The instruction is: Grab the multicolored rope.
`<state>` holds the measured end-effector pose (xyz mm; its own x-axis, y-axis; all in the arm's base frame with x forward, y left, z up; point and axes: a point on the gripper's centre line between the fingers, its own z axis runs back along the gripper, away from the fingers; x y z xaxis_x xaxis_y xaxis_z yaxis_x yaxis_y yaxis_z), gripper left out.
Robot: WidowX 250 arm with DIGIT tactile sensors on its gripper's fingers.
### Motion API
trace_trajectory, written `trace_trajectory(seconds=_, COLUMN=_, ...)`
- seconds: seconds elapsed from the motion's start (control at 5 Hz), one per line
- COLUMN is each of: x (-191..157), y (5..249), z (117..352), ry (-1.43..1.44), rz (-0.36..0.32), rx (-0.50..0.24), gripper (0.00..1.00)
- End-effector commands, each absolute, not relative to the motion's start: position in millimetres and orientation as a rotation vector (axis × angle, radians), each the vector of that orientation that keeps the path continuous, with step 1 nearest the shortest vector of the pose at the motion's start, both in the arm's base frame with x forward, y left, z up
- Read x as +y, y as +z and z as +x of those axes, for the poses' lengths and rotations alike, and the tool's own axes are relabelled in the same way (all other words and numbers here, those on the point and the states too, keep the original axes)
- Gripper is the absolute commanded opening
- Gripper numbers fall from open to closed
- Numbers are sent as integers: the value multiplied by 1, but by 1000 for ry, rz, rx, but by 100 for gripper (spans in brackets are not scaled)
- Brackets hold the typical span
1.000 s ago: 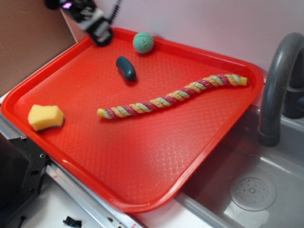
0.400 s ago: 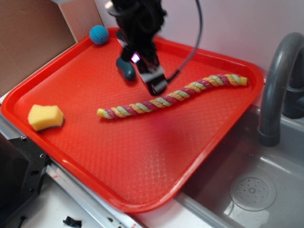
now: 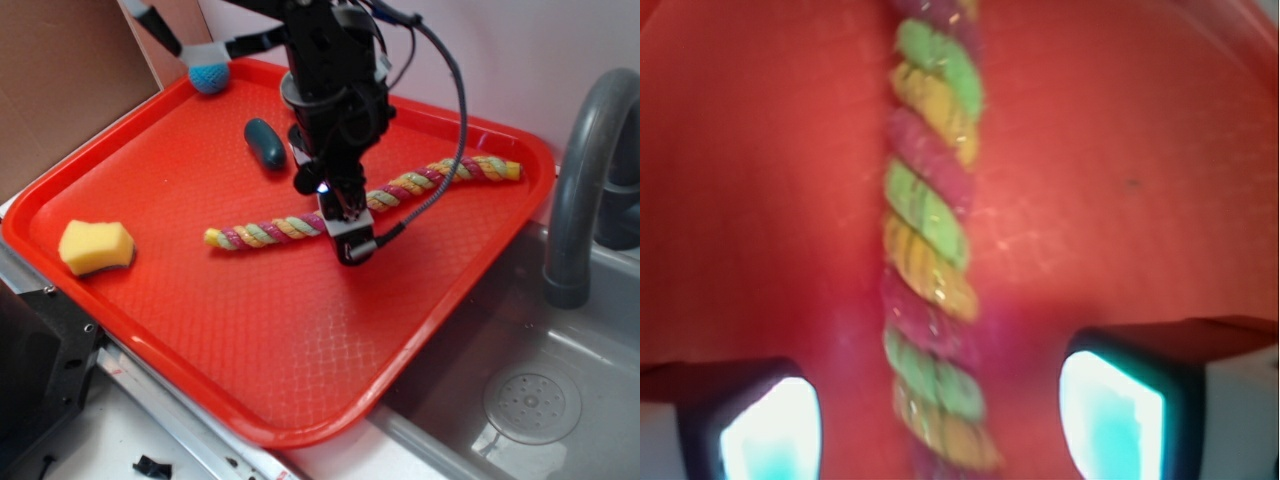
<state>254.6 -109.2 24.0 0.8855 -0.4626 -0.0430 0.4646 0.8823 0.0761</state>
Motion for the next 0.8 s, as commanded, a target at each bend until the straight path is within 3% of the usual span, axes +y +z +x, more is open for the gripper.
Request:
trace_trajectory(seconds=0.0, x=-120, y=23, z=257, ry=-508, rz=54, rx=-4, gripper=12)
trace_trajectory(seconds=0.2, x=-118, y=21, z=256, ry=-504, rz=17, rx=1, gripper=0)
trace_trajectory(seconds=0.4, x=-114, y=19, z=257, ry=-498, rz=-18, rx=11, gripper=0)
trace_trajectory(seconds=0.6, x=-106, y=26, z=258, ry=-437, rz=-1, rx=35, gripper=0)
